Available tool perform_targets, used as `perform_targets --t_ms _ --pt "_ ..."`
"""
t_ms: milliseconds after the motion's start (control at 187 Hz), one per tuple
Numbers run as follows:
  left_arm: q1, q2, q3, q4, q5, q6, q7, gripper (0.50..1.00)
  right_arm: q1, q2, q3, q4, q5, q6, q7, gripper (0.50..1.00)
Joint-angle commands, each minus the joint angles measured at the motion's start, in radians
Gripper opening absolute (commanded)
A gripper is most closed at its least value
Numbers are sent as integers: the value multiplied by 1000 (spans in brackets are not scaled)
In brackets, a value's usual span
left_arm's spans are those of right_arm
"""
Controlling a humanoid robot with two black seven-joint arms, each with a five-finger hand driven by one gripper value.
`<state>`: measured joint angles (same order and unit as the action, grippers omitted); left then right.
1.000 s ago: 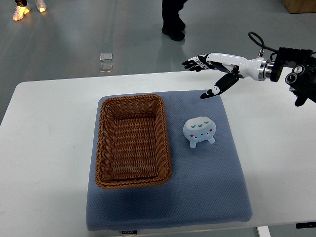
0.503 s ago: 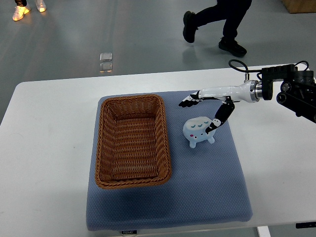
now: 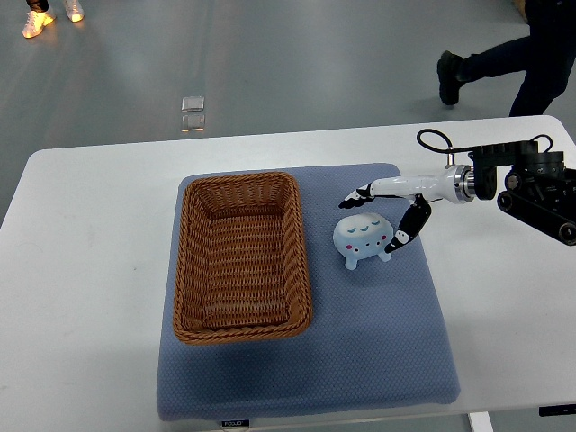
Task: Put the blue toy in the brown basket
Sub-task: 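Close the right hand fingers around the pale blue plush toy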
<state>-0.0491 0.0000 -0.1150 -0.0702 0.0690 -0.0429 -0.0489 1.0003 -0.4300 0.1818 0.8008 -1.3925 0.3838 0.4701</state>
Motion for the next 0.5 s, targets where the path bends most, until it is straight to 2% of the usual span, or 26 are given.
perform_targets --t_ms 0,96,171,187,267,348,497 --pt "0 0 0 0 0 0 0 1000 -3 13 -7 -9 -3 -5 -1 901" --pt "0 0 0 1 0 0 0 1000 -5 17 -7 -9 -3 -5 1 885" --pt "0 0 0 1 0 0 0 1000 -5 17 -7 -9 -3 -3 2 854" --pt "0 0 0 1 0 0 0 1000 -3 17 -7 -9 -3 -3 4 828" --pt "0 0 0 1 0 0 0 1000 -3 17 -7 -9 -3 -3 5 756" --pt "0 0 0 1 0 1 0 1000 -2 16 -5 -9 -3 -3 9 637" --pt "2 0 0 1 0 0 1 1000 8 14 -1 -9 -3 -5 9 533"
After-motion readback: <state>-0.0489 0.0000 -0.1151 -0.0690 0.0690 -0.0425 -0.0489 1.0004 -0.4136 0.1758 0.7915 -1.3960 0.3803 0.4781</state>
